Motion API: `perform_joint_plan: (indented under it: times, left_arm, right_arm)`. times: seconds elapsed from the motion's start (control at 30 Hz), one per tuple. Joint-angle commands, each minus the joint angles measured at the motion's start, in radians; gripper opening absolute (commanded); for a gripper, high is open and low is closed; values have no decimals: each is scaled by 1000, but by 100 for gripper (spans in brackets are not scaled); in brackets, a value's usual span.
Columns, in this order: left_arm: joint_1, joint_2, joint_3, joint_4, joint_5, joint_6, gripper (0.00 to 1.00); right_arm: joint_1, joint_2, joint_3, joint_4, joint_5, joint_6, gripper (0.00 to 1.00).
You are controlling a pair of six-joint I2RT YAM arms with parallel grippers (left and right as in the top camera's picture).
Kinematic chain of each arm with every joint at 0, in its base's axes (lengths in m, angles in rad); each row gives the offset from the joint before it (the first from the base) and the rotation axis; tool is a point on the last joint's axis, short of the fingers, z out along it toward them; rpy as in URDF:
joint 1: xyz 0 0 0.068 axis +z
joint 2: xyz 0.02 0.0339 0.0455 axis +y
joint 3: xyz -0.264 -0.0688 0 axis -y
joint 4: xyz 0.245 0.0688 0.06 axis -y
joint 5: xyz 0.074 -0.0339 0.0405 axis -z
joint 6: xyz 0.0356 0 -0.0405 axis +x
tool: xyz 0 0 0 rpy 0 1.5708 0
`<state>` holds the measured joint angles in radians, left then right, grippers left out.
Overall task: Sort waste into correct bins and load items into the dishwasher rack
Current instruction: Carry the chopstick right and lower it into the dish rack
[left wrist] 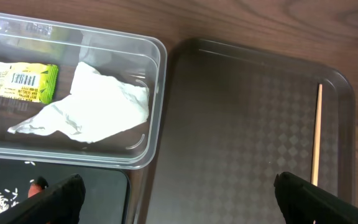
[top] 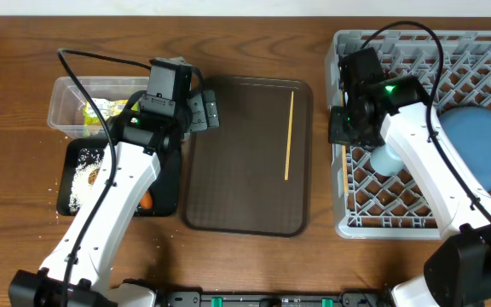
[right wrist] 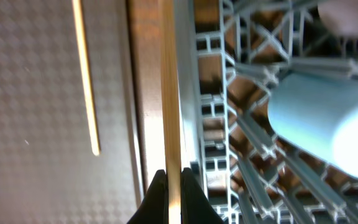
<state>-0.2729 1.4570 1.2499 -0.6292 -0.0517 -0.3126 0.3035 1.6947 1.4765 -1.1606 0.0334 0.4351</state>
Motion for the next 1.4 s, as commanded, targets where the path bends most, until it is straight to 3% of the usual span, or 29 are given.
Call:
perform_joint_plan:
  times: [0.0, 0.53, 1.37]
  left_arm:
    - [-2, 2, 9, -3, -1, 13, 98]
    - [-2, 2, 9, -3, -1, 13, 98]
    - [-2, 2, 9, -3, -1, 13, 98]
  right_arm:
    - [-11, -10, 12, -40, 11, -18, 1]
    - [-15, -10, -5, -153, 61, -30, 1]
    - [-15, -10, -93, -58, 65, -100, 1]
